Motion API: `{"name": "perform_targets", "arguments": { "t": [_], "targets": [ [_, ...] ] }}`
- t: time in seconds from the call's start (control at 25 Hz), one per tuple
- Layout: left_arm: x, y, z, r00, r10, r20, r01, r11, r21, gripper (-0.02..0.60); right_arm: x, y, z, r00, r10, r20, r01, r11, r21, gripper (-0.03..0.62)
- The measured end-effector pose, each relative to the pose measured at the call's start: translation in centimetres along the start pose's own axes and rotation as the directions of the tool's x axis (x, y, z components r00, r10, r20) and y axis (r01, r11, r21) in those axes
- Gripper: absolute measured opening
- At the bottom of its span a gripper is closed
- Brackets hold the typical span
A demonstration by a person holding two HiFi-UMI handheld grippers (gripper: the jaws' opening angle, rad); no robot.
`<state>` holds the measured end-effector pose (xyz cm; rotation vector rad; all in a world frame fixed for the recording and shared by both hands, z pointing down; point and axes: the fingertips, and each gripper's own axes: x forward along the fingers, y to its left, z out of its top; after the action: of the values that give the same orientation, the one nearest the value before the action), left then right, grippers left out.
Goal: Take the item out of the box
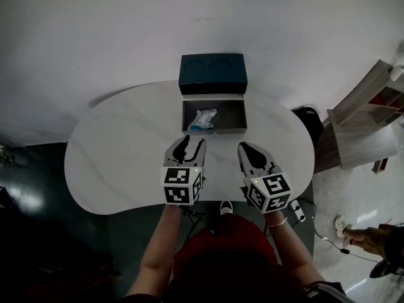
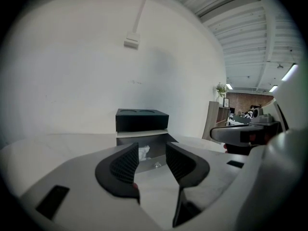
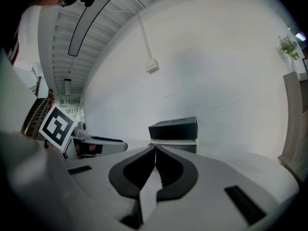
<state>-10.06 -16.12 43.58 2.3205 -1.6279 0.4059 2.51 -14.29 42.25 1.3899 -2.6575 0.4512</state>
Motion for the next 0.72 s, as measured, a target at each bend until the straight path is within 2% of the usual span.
{"name": "perform_targets", "arguments": {
  "t": [0.16, 0.4, 0.72],
  "targets": [
    [1.8, 0.3, -0.1, 0.999, 0.013, -0.036, -0.012, 0.999, 0.04, 0.16, 1.5, -0.9, 0.0, 1.0, 0.014, -0.014, -0.014, 1.0, 0.01, 0.015],
    [4.6, 1.3, 0.3, 0.997, 0.031, -0.068, -0.029, 0.999, 0.034, 0.161, 3.9, -2.3, 0.6, 0.999, 0.038, -0.032, -0.038, 0.999, 0.005, 0.015],
    [8.3, 2.6, -0.6, 0.986, 0.043, -0.163, -0.038, 0.999, 0.034, 0.164, 6.3, -4.6, 0.5, 0.997, 0.047, -0.055, -0.046, 0.999, 0.026, 0.015]
  ]
}}
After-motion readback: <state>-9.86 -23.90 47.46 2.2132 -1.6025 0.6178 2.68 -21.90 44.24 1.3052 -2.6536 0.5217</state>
